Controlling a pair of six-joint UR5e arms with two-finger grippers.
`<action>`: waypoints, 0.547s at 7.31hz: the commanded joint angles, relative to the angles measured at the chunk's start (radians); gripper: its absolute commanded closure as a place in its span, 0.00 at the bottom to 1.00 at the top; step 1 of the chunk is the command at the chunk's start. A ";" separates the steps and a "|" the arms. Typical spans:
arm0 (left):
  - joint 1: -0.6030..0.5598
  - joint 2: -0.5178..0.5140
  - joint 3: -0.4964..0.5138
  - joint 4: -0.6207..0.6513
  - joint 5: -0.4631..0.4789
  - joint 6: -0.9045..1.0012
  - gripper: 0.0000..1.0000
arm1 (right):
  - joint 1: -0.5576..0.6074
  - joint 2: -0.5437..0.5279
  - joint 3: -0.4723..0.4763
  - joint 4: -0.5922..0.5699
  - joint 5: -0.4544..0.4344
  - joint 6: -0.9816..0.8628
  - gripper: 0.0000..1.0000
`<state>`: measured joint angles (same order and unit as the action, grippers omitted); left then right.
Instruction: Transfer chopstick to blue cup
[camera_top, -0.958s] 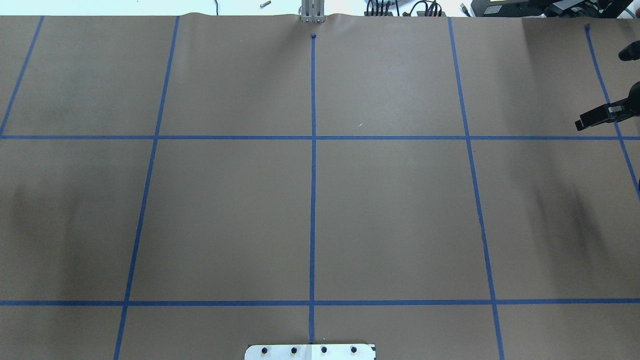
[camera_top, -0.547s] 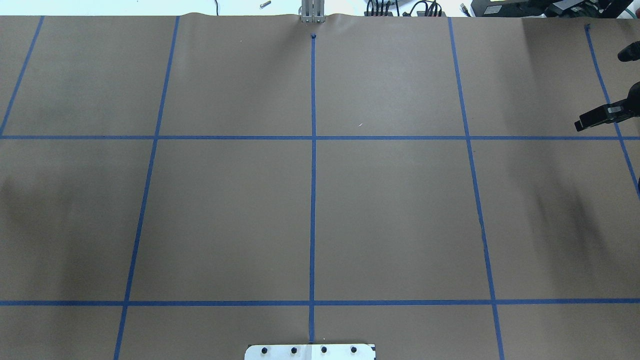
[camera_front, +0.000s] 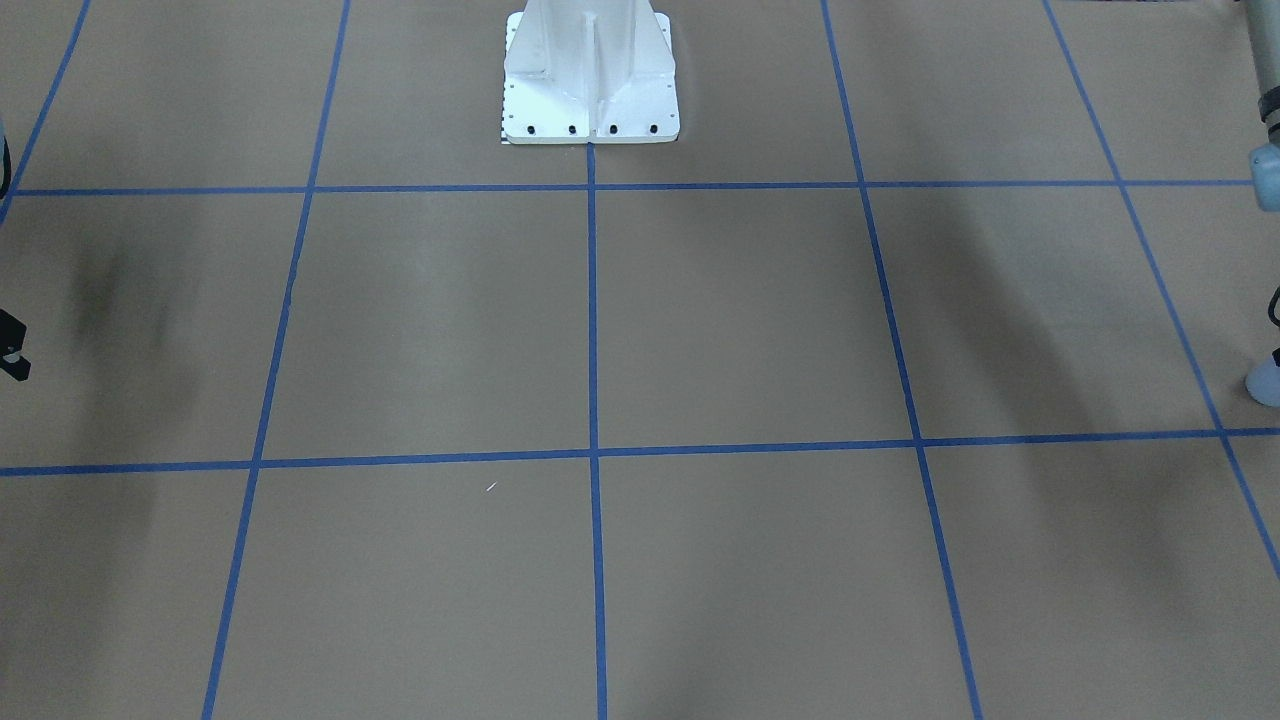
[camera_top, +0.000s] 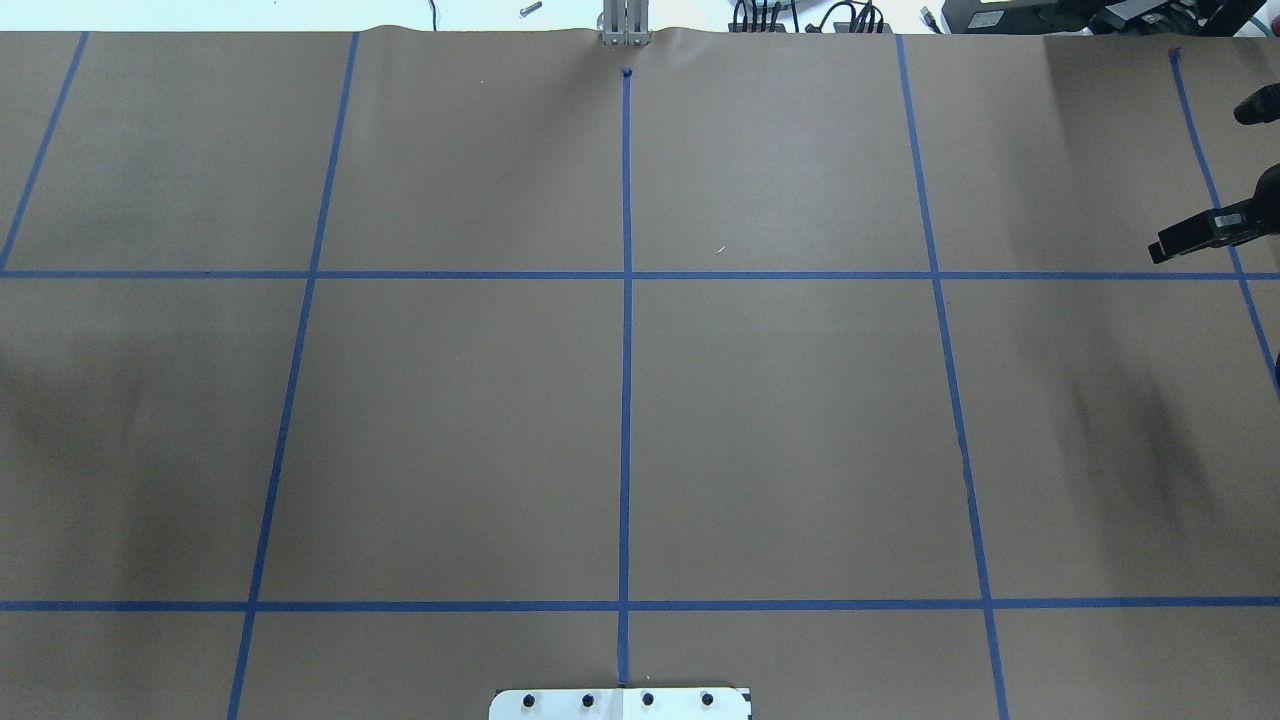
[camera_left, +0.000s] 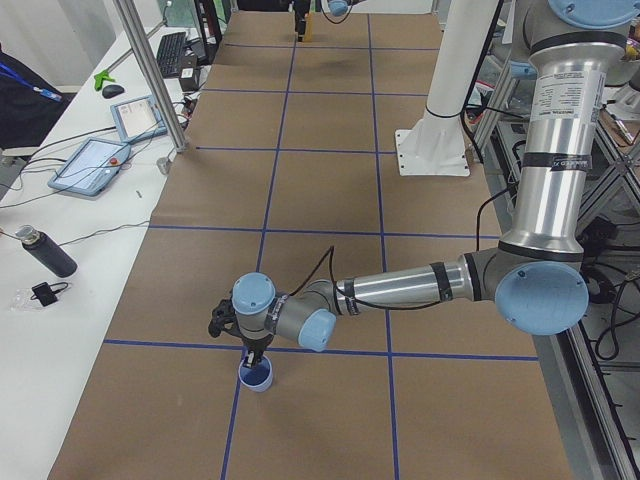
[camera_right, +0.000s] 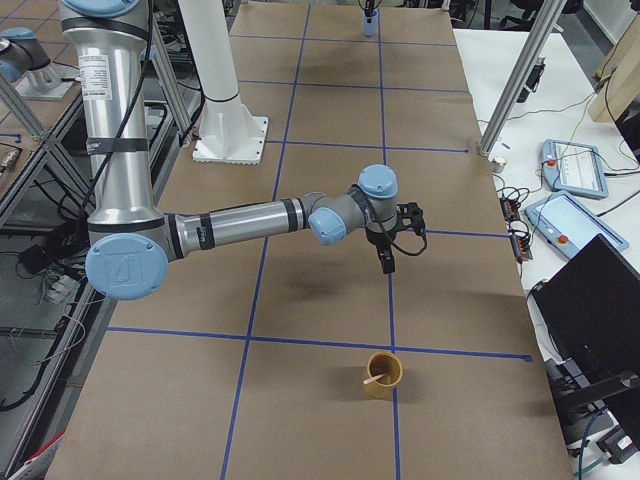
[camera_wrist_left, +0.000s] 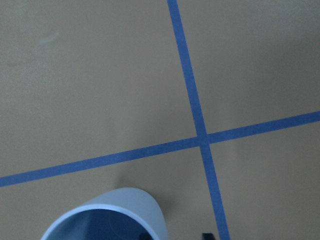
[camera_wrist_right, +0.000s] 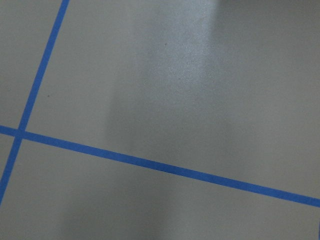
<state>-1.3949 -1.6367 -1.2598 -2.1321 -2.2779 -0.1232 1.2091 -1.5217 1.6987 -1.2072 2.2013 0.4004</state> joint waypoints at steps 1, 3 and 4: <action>0.000 0.011 -0.027 0.000 0.000 0.007 1.00 | 0.000 0.000 0.001 0.000 0.000 0.000 0.00; -0.013 0.049 -0.122 0.026 -0.024 0.007 1.00 | 0.000 0.000 0.002 0.000 0.000 0.000 0.00; -0.015 0.043 -0.186 0.085 -0.040 0.002 1.00 | 0.000 0.000 0.002 0.000 0.002 0.000 0.00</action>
<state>-1.4057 -1.6005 -1.3745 -2.0973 -2.3005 -0.1180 1.2088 -1.5217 1.7009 -1.2072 2.2019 0.4004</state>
